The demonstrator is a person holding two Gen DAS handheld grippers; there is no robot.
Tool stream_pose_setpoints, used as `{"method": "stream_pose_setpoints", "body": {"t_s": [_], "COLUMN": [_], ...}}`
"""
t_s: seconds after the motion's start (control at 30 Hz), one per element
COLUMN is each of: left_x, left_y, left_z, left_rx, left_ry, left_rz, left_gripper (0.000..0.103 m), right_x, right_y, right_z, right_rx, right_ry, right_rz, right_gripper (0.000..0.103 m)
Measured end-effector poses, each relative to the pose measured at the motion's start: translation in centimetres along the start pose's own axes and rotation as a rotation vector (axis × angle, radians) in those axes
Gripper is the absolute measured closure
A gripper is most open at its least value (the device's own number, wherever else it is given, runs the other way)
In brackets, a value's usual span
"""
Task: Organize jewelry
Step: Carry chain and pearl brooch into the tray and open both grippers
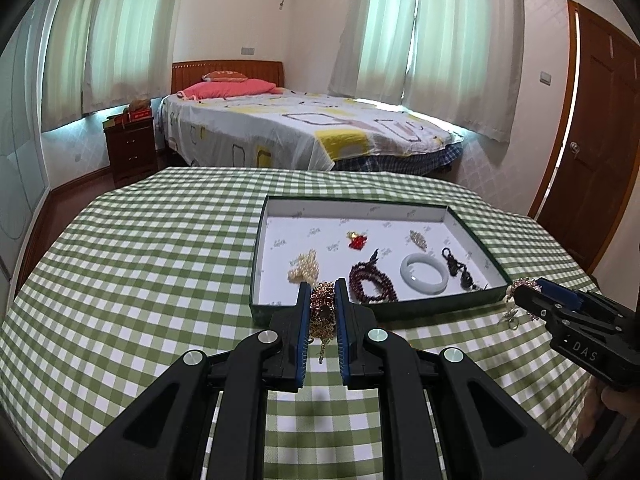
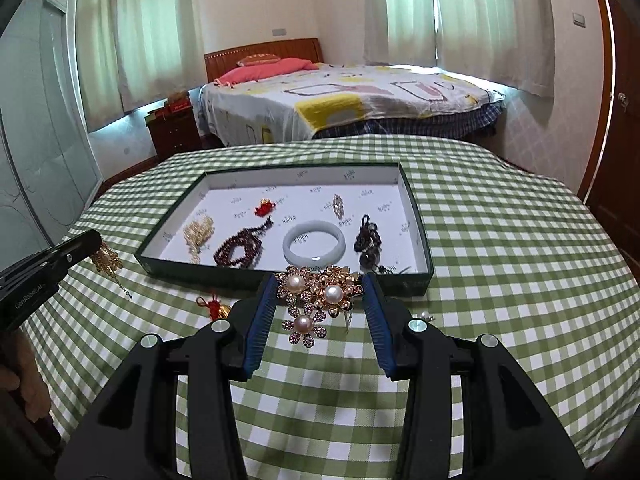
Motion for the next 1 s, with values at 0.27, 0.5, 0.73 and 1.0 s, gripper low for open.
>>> {"method": "stream_pose_setpoints", "body": {"t_s": [0.27, 0.5, 0.73, 1.0], "left_x": [0.2, 0.7, 1.6, 2.2], "left_y": [-0.5, 0.1, 1.8, 4.1], "left_z": [2.7, 5.8, 8.7, 11.2], "left_rx": [0.049, 0.102, 0.138, 0.160], "left_ry": [-0.001, 0.013, 0.027, 0.037], "left_rz": [-0.014, -0.026, -0.034, -0.032], "left_gripper": [0.090, 0.090, 0.090, 0.090], "right_x": [-0.8, -1.2, -1.5, -1.1], "right_y": [-0.6, -0.5, 0.8, 2.9], "right_z": [2.4, 5.2, 8.0, 11.1], "right_rx": [0.042, 0.086, 0.114, 0.144], "right_ry": [-0.019, -0.043, -0.063, -0.079], "right_rz": [0.014, 0.017, 0.019, 0.013], "right_gripper": [0.060, 0.060, 0.060, 0.060]}}
Point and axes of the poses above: each gripper's, at about its wrist camera, not at the fingertips, and y roughly the way its jaws point, x to its right, z to its top, the point moved 10 cm from there along y, roughly the way its jaws point, and after that the axes turned 5 degrees about y, right-handed, at the moved point
